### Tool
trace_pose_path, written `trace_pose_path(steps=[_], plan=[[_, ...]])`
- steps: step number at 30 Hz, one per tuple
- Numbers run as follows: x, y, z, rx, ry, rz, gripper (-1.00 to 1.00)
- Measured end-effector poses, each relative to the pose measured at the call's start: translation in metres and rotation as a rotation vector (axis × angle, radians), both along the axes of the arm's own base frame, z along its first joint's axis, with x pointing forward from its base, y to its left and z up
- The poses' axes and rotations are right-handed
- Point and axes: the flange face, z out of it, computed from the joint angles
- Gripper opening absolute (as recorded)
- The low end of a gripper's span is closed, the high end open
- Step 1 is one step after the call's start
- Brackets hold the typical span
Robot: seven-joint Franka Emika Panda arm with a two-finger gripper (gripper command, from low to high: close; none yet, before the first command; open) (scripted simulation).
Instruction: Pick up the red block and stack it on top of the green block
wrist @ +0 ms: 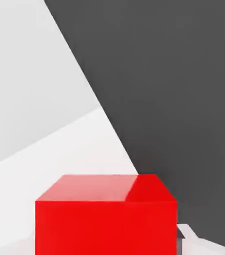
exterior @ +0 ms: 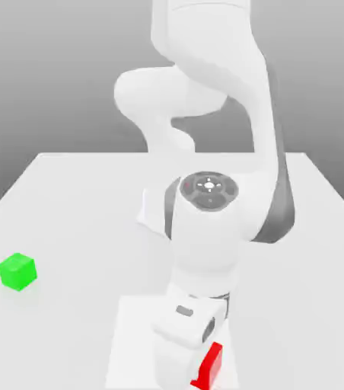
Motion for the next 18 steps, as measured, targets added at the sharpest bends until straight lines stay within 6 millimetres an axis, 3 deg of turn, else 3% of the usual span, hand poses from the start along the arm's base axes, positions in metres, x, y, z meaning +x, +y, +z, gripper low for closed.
trace_pose_path(steps=[4, 7, 10, 12, 14, 15, 18], plan=[[-0.001, -0.006, 0.046, -0.001, 0.0, -0.002, -1.0], [-0.011, -0.079, 0.066, -0.019, -0.006, -0.009, -1.0], [-0.037, -0.16, 0.078, -0.032, -0.006, -0.031, -1.0], [-0.078, -0.239, 0.086, -0.037, -0.003, -0.087, -1.0], [-0.127, -0.298, 0.091, -0.035, 0.002, -0.119, -1.0], [-0.153, -0.322, 0.092, -0.032, 0.004, -0.134, -1.0], [-0.207, -0.352, 0.091, -0.013, 0.005, -0.088, -1.0]])
